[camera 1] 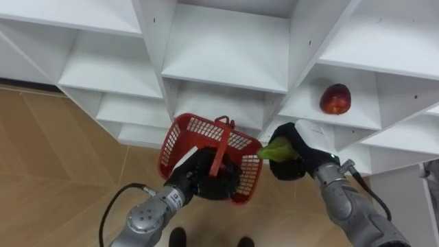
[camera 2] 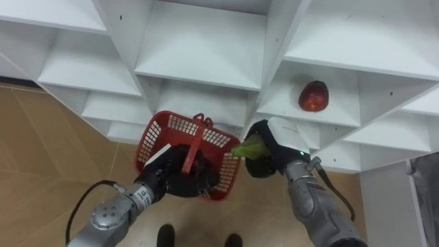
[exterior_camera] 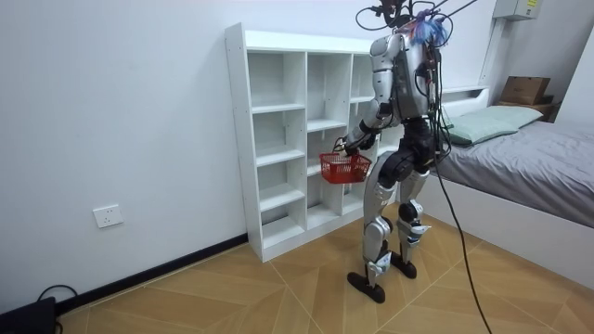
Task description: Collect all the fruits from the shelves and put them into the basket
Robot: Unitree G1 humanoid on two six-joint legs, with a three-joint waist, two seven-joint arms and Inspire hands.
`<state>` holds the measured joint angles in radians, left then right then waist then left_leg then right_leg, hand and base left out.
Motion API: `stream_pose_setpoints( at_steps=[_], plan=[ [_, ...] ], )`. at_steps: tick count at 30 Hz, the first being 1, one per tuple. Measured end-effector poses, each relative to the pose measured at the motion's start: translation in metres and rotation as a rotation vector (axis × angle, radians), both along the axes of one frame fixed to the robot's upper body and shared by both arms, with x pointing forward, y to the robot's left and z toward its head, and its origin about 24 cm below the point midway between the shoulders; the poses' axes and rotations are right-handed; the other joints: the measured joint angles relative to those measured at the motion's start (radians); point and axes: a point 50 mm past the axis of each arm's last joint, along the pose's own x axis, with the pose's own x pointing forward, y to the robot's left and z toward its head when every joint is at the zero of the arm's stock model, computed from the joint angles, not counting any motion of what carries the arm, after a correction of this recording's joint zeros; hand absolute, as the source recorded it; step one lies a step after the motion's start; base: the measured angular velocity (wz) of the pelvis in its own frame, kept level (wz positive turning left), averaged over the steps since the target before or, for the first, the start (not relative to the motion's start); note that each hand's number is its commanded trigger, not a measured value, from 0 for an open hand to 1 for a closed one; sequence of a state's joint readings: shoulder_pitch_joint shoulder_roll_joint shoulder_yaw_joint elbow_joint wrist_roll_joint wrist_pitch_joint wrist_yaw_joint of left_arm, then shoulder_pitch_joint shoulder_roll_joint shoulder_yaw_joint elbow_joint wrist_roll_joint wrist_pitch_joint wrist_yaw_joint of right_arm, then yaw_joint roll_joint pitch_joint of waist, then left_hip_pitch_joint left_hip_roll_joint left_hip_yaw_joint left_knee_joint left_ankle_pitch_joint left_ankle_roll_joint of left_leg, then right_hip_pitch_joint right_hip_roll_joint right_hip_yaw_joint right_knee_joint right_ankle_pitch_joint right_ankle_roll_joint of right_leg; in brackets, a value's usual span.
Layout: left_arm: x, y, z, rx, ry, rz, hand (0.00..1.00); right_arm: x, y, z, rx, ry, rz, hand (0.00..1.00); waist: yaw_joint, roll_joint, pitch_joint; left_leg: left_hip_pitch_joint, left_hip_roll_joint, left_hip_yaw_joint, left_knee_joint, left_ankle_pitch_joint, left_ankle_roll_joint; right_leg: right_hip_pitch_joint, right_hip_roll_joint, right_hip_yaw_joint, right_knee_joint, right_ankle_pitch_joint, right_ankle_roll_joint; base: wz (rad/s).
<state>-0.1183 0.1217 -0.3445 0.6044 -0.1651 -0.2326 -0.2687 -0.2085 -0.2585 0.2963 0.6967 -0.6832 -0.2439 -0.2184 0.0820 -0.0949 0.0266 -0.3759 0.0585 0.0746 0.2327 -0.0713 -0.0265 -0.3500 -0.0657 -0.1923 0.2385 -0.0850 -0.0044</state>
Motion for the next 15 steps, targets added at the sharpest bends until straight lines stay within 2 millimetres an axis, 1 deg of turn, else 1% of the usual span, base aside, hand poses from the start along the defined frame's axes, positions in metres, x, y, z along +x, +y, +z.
stream_pose_setpoints(
  at_steps=[4,6,10,12,15],
  plan=[
    [0.0,0.0,0.003,0.006,-0.012,-0.034,1.0,-0.001,0.0,-0.002,-0.043,0.008,0.018,1.0,0.003,0.0,0.0001,0.0,0.0,0.0,0.0,0.0,0.0,0.0,0.0,0.0,0.001,0.0,0.0,0.0],
    [-0.001,-0.001,0.003,0.003,-0.009,-0.051,1.0,-0.003,0.0,-0.008,-0.087,0.036,0.036,1.0,0.005,-0.001,0.0003,0.0,0.0,0.0,0.0,0.0,0.0,0.0,0.0,0.0,0.001,0.0,0.0,0.0],
    [-0.002,-0.002,0.002,0.006,-0.004,-0.08,1.0,-0.009,0.003,-0.018,-0.114,0.084,0.061,1.0,0.005,-0.002,0.0008,0.0,0.0,0.0,0.0,0.0,0.0,-0.001,0.0,0.0,0.002,0.0,0.0,0.0],
    [-0.003,-0.003,0.002,0.006,-0.001,-0.096,1.0,-0.012,0.003,-0.022,-0.126,0.113,0.07,1.0,0.005,-0.004,0.0024,0.0,-0.001,0.0,0.0,0.0,0.0,-0.002,0.0,0.001,0.002,0.0,0.0,0.0],
    [-0.003,-0.003,0.002,0.006,-0.002,-0.1,1.0,-0.012,0.002,-0.023,-0.146,0.123,0.069,1.0,0.005,-0.006,0.0037,0.0,-0.001,0.0,0.0,0.0,0.0,-0.002,0.0,0.003,0.002,0.0,0.0,0.0]
  ],
)
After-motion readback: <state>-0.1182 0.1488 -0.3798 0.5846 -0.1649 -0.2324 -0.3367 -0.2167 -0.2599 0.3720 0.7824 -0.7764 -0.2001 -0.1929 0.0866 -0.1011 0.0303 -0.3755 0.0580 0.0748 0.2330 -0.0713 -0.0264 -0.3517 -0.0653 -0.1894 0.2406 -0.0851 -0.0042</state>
